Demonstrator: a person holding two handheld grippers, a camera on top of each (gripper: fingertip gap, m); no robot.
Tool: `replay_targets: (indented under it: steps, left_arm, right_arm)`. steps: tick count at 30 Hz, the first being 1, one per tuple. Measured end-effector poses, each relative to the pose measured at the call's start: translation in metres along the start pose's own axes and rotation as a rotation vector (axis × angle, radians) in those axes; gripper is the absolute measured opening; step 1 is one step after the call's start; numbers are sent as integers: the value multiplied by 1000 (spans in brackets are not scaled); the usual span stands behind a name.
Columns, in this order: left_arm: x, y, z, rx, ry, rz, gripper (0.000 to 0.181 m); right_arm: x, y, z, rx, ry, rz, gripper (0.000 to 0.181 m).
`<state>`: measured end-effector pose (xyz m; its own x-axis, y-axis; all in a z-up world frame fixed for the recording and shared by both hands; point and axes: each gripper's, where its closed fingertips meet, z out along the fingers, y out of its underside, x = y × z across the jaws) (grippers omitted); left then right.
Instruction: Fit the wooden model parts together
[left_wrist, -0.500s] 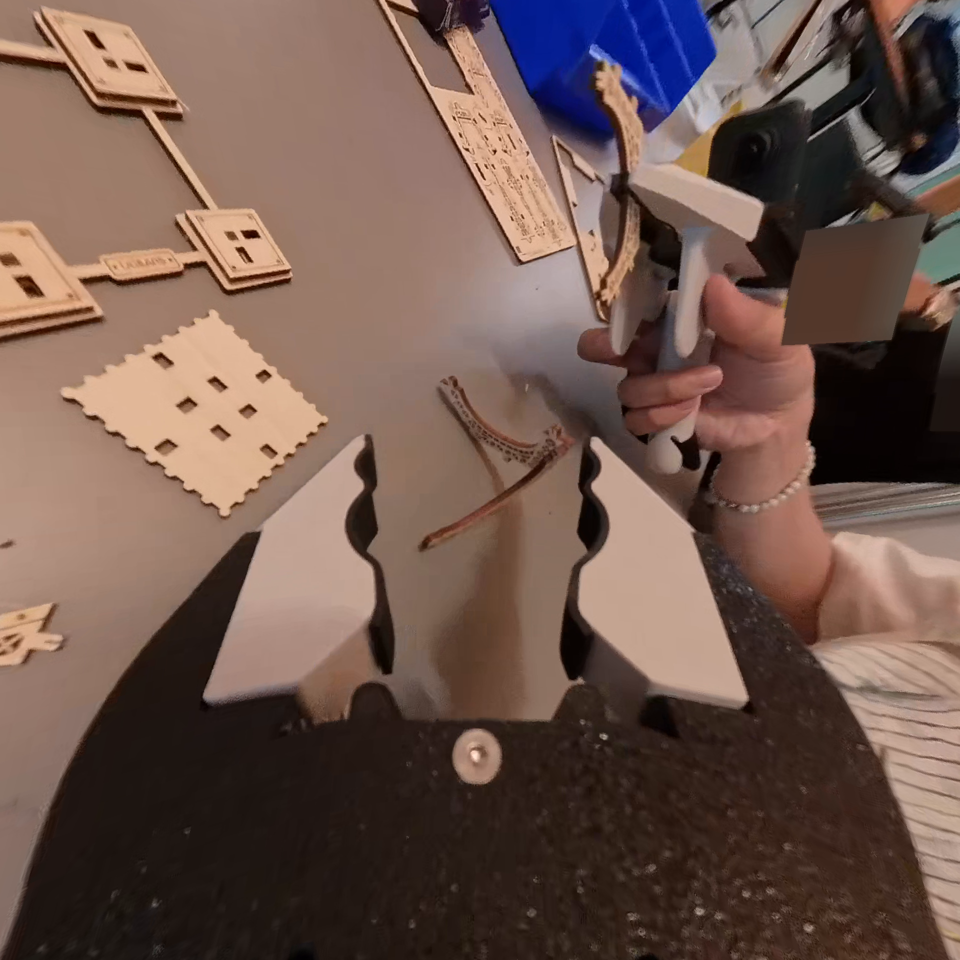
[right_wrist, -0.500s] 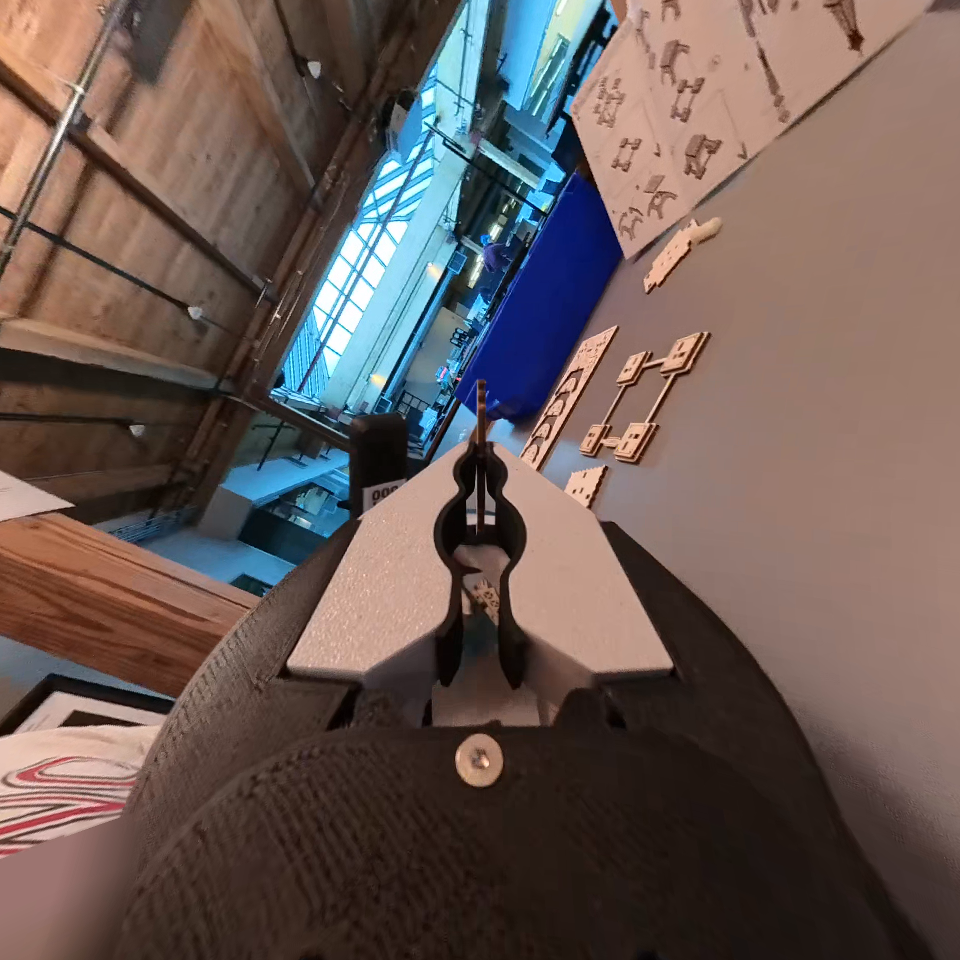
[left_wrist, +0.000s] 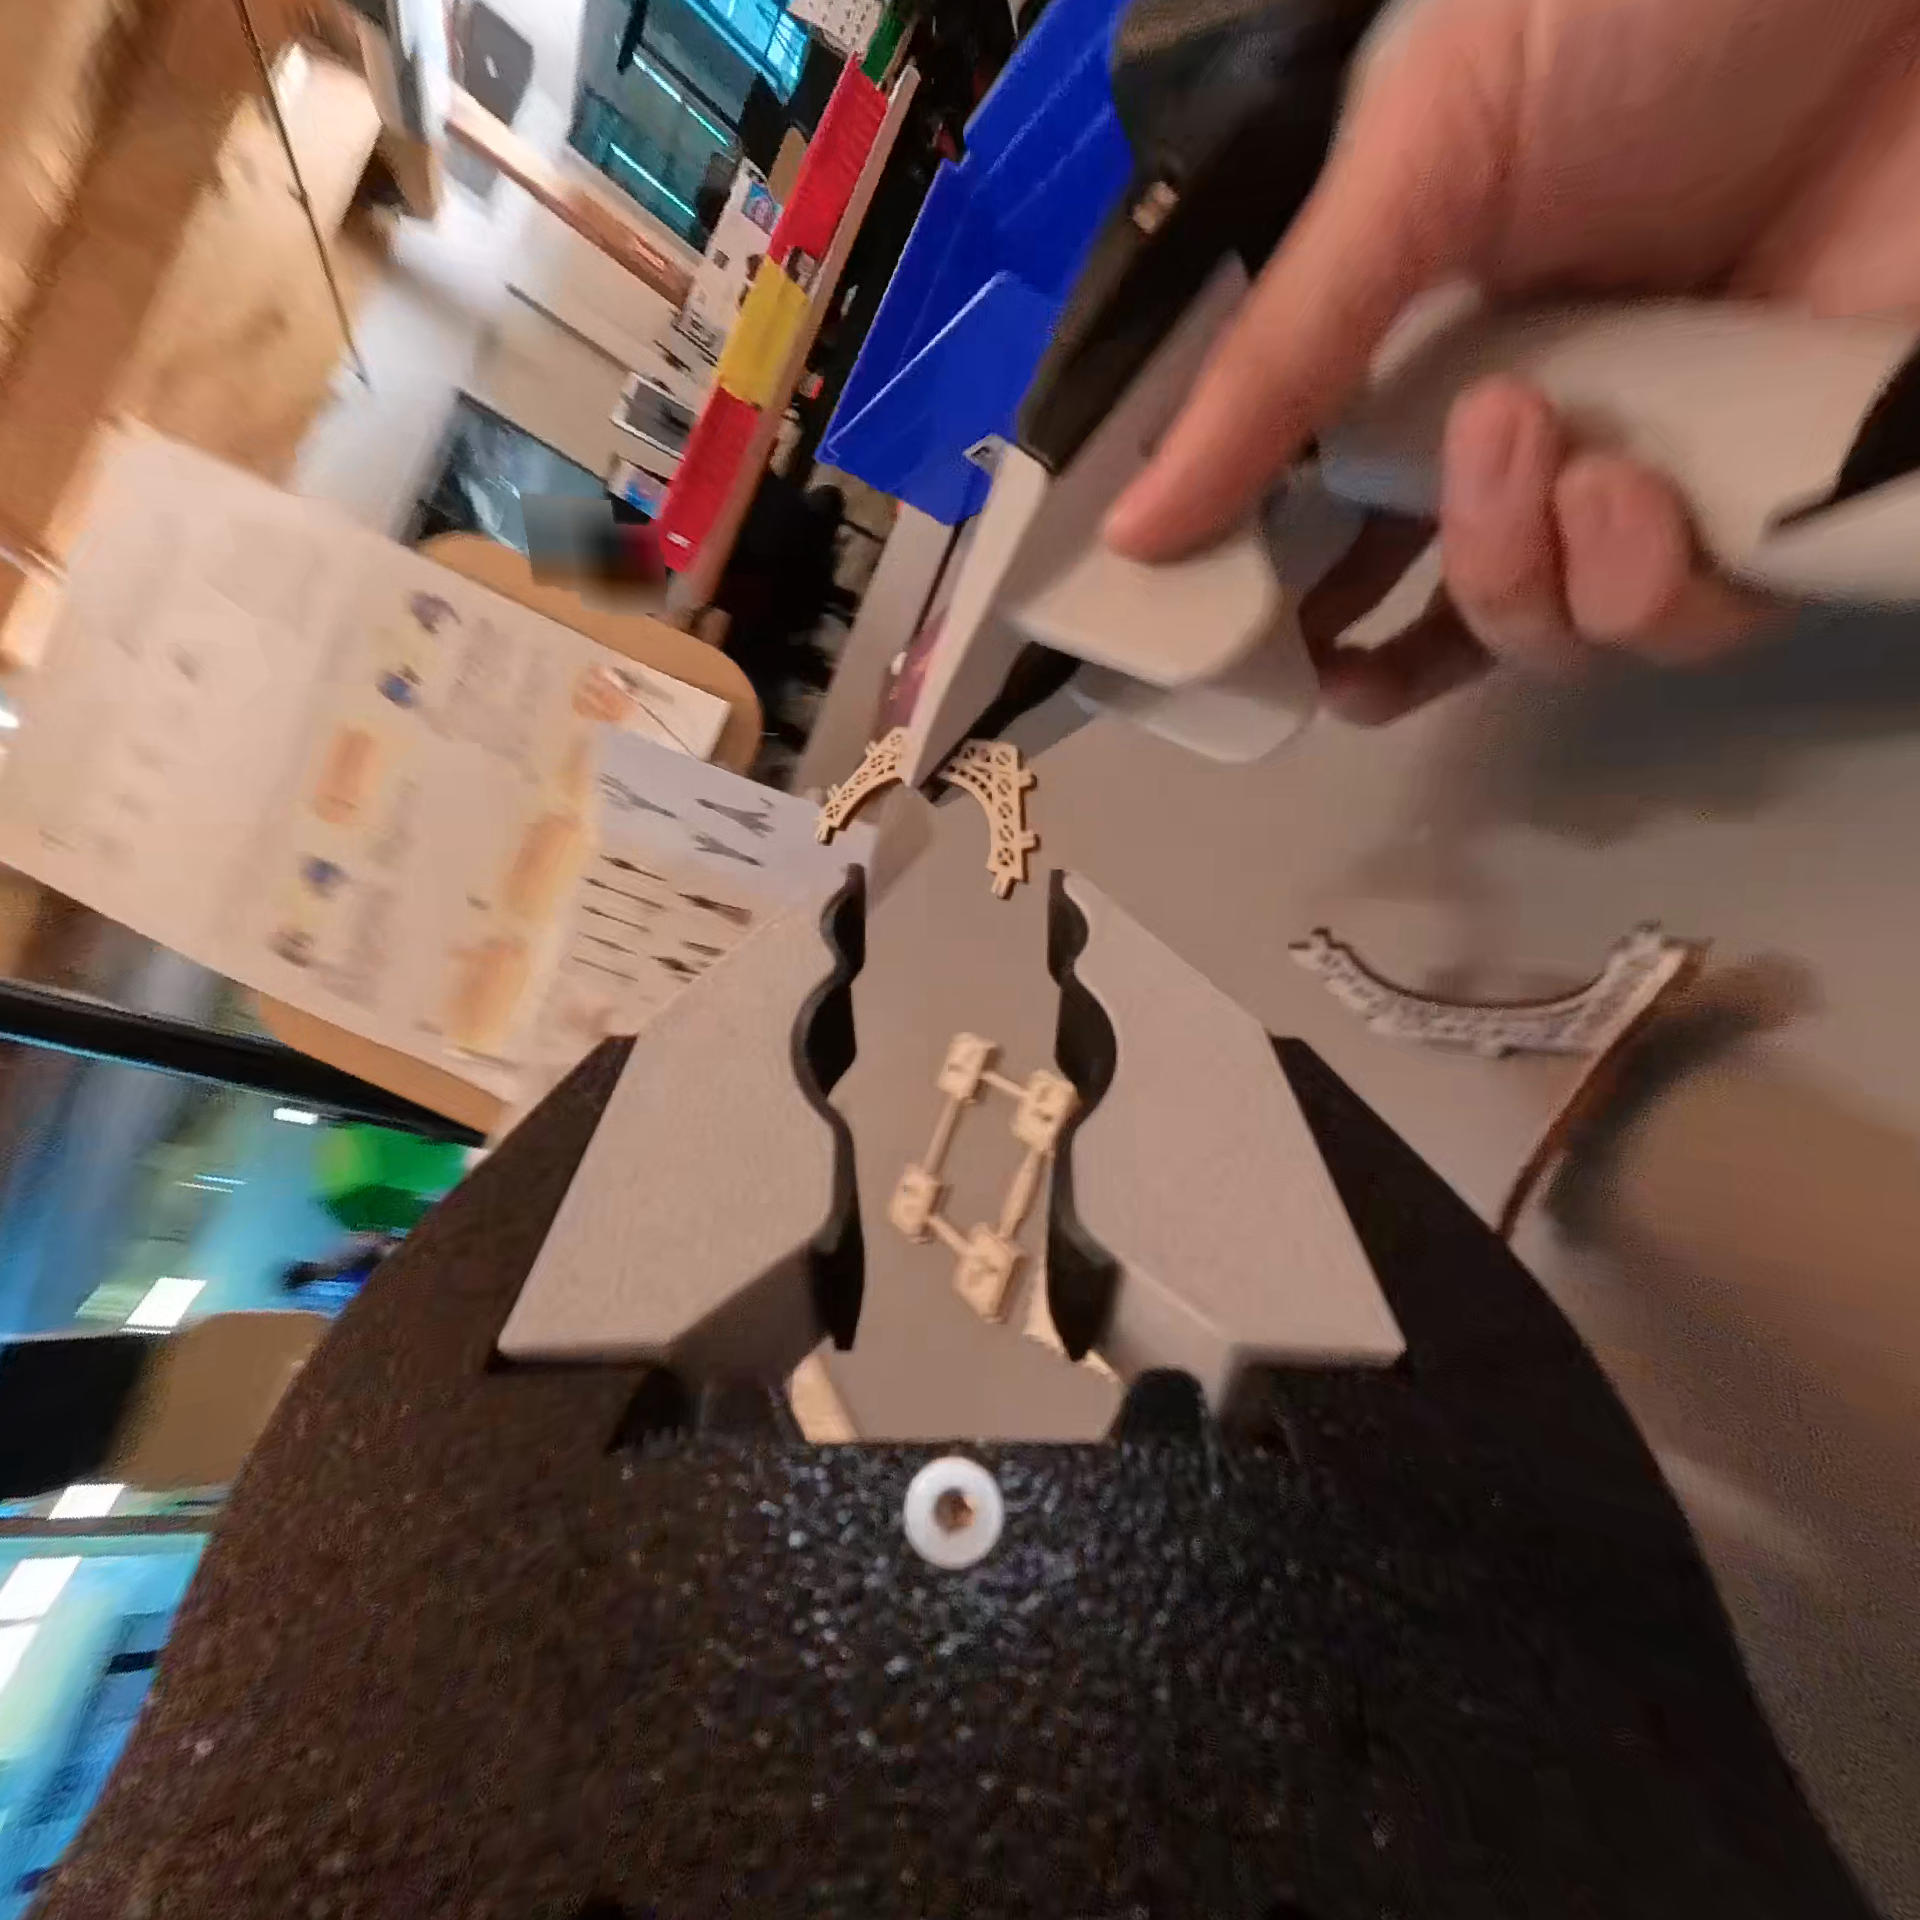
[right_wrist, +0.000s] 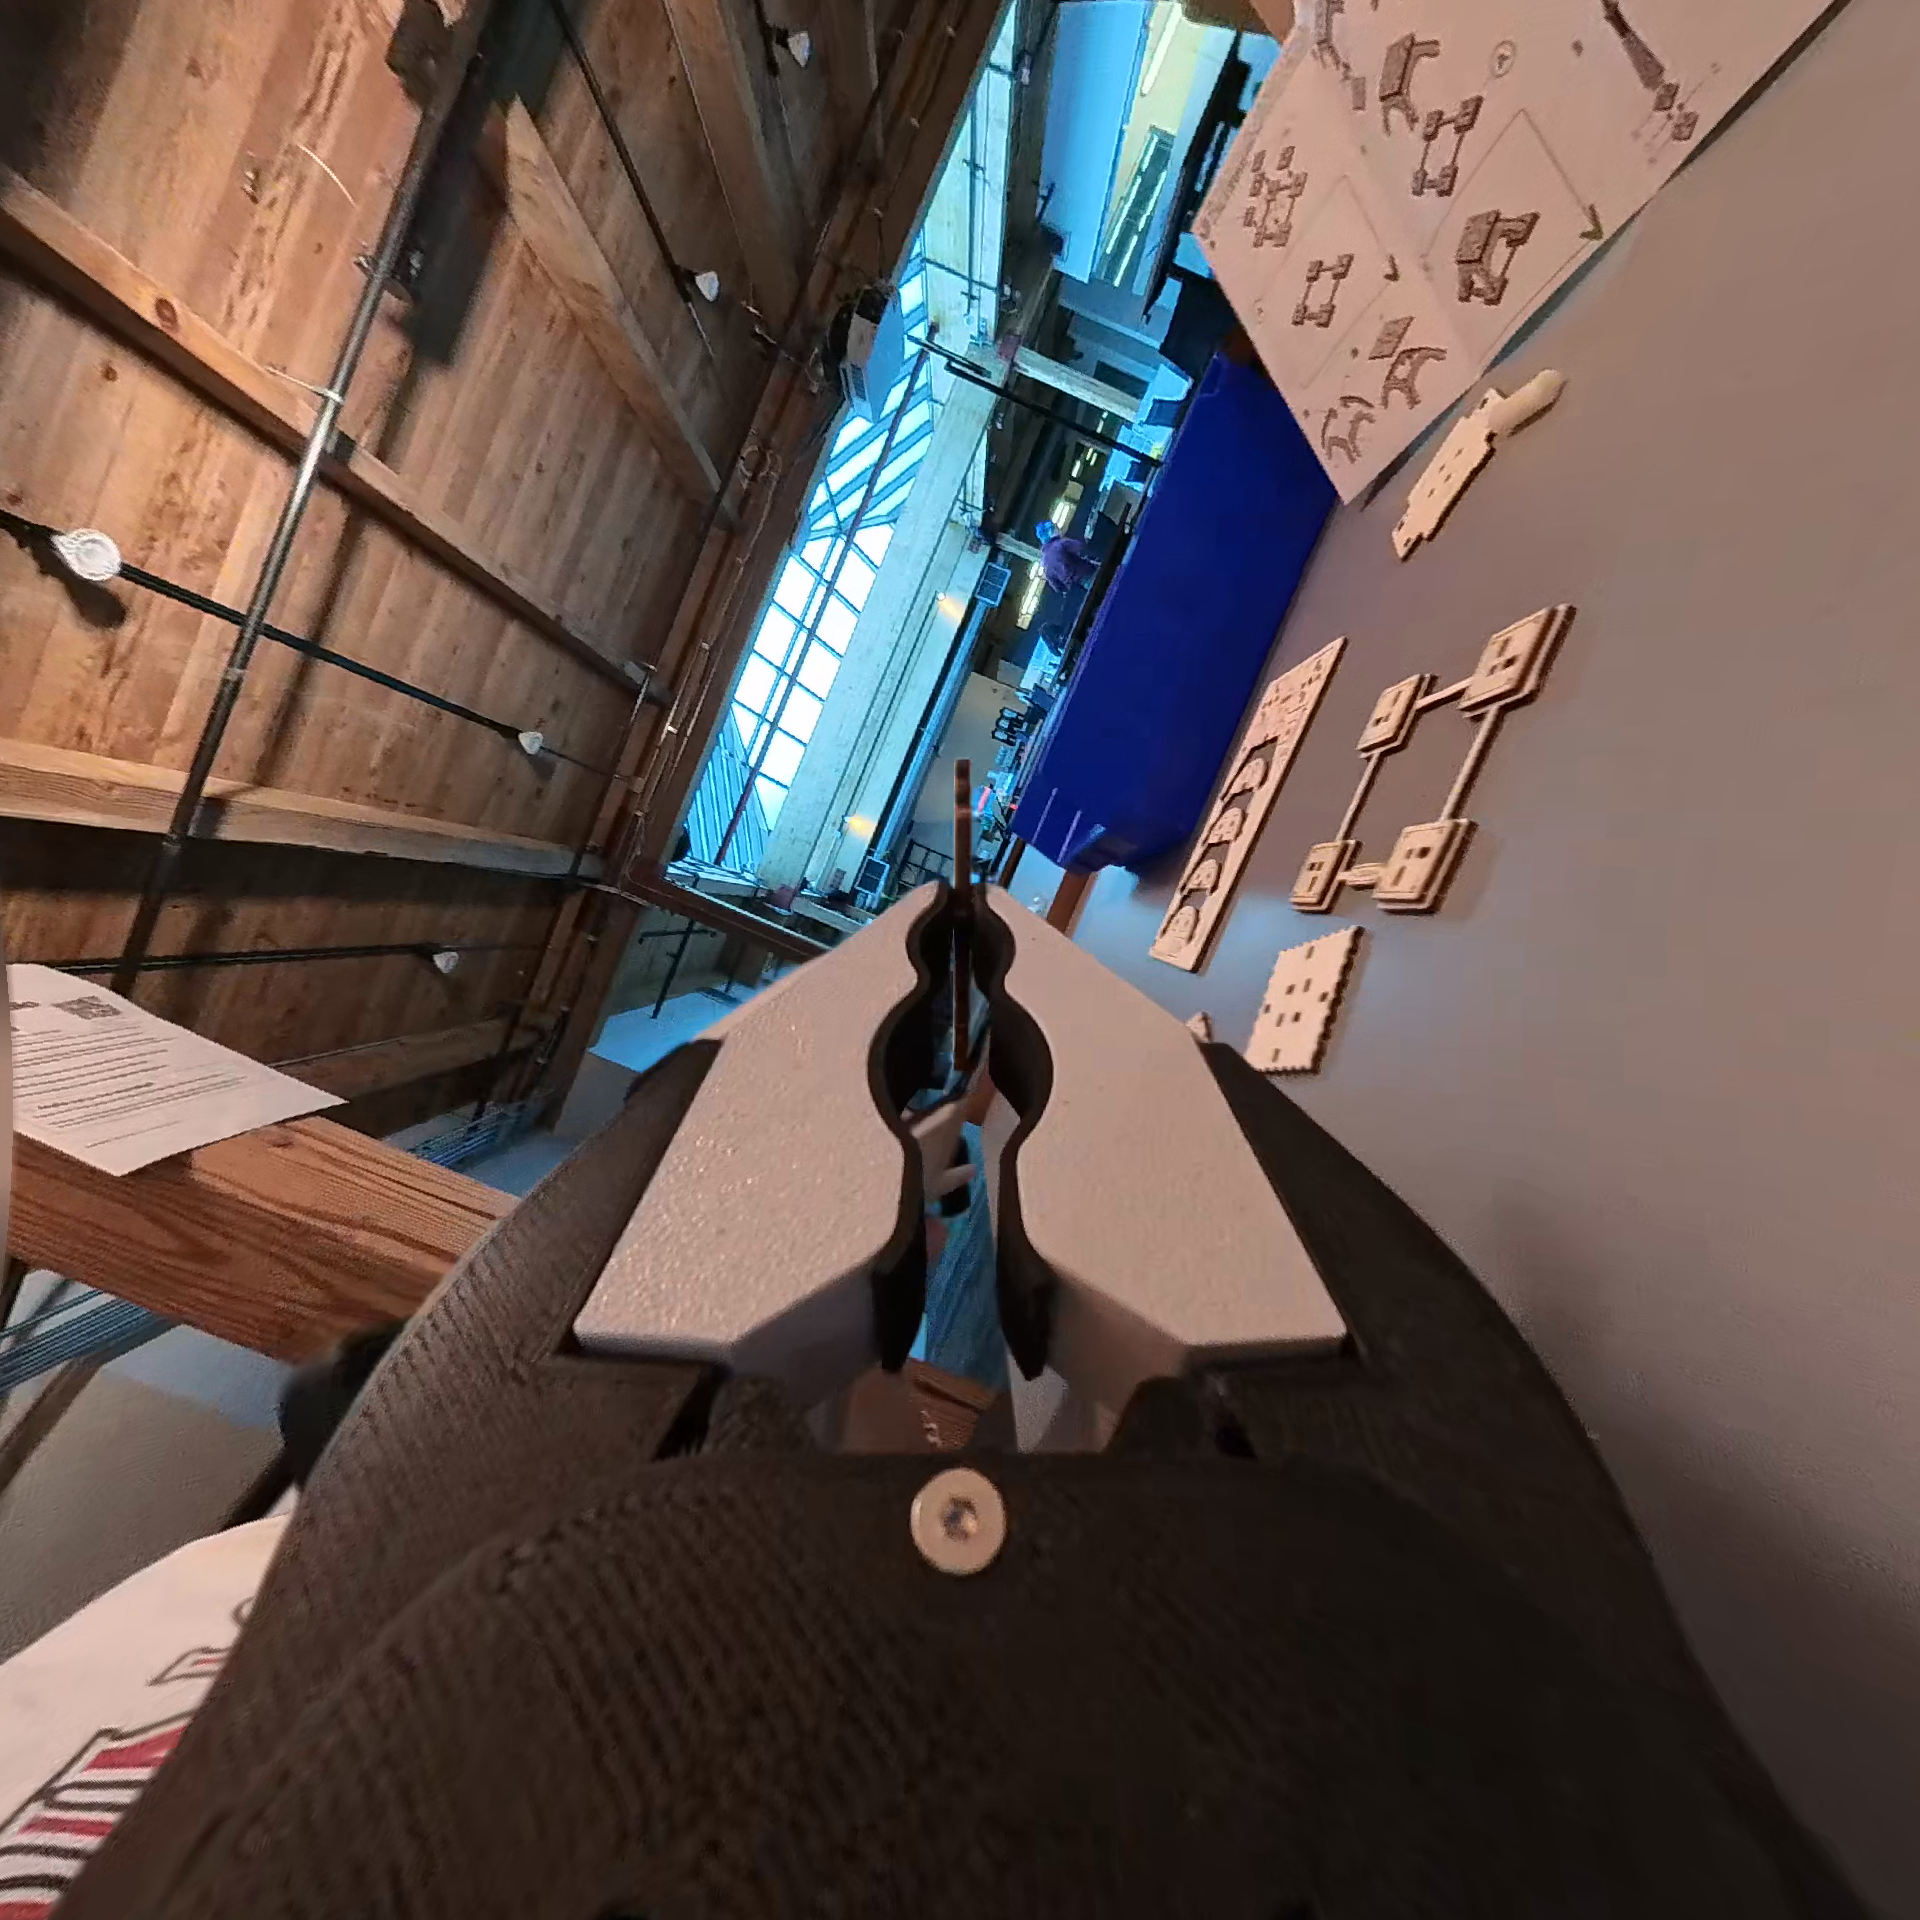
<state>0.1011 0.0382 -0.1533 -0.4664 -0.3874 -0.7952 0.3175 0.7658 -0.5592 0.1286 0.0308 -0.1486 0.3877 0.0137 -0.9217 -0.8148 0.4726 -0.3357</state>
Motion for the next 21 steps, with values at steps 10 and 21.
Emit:
replay_targets:
  steps: [10, 21]
  left_arm:
    - [-5, -8, -1, 7, -238, 429, 0]
    - [-20, -11, -19, 276, 289, -572, 0]
  right_arm:
    - [-10, 5, 3, -9, -71, 65, 12]
    - [-24, 7, -14, -275, 71, -1038, 73]
